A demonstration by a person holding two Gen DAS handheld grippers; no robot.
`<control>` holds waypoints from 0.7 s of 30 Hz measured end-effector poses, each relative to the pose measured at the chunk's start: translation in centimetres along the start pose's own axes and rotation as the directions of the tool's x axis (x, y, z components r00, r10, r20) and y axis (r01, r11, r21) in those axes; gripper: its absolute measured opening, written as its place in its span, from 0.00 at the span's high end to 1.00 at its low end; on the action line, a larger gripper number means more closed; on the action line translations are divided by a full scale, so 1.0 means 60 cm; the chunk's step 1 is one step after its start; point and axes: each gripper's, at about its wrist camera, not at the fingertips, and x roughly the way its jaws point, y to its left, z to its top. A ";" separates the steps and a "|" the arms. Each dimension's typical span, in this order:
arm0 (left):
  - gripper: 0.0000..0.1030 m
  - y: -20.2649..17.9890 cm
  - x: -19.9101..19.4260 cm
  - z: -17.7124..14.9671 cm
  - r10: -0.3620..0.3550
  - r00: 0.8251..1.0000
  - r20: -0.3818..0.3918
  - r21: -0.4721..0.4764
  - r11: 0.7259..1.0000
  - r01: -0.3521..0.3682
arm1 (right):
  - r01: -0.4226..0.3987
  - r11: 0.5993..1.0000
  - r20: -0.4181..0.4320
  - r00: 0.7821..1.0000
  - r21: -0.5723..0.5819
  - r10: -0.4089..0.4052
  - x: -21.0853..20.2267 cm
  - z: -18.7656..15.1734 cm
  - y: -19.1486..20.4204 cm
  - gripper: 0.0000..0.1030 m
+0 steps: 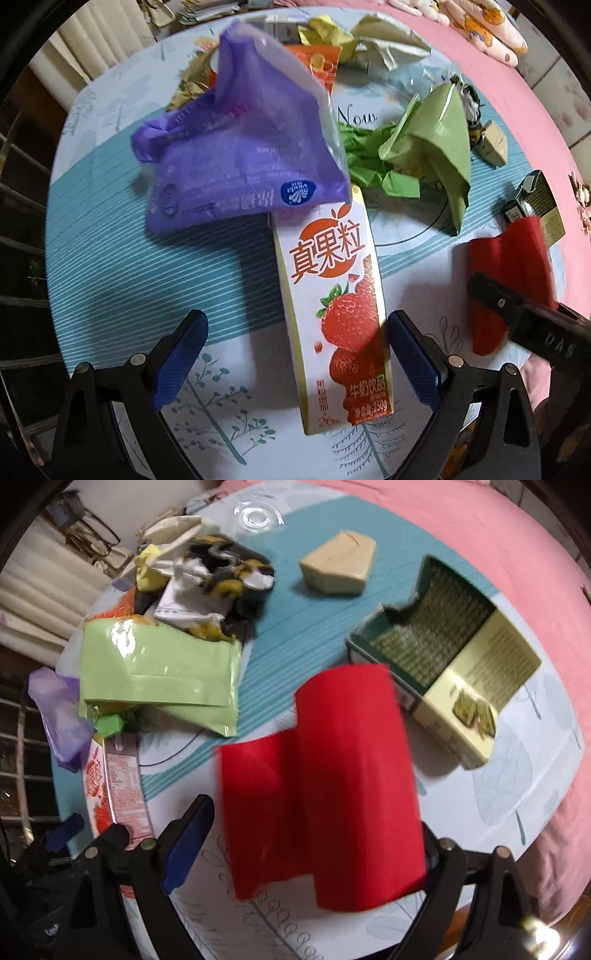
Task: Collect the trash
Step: 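Grasp the strawberry milk carton with the left tool while the right tool grasps the red paper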
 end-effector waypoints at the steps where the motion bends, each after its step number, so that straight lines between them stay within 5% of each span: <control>1: 0.06 0.002 0.005 0.002 -0.005 1.000 -0.009 0.000 1.000 0.005 | 0.016 1.000 0.004 1.000 -0.016 -0.016 0.001 -0.002 0.005 0.11; 4: 0.15 0.004 0.014 0.006 -0.034 0.999 -0.023 -0.001 0.999 0.034 | 0.043 0.999 0.020 0.999 -0.028 -0.043 -0.001 -0.009 0.012 0.17; 8: 0.44 0.002 0.029 0.007 -0.077 0.995 -0.059 0.004 0.997 0.077 | 0.049 0.996 0.036 0.998 -0.071 -0.047 -0.012 -0.015 0.019 0.56; 9: 0.47 -0.001 0.031 0.002 -0.084 0.994 -0.067 0.000 0.996 0.084 | 0.039 0.996 0.030 0.999 -0.081 -0.037 -0.015 -0.021 0.025 0.58; 14: 0.48 0.001 0.028 -0.013 -0.121 0.991 -0.057 -0.030 0.992 0.120 | -0.029 0.994 0.021 0.999 -0.103 0.032 -0.035 -0.026 0.018 0.72; 21: 0.48 0.001 -0.020 -0.050 -0.133 0.991 0.003 -0.037 0.990 0.133 | -0.130 0.980 0.030 0.990 -0.153 0.136 -0.080 -0.034 0.020 0.74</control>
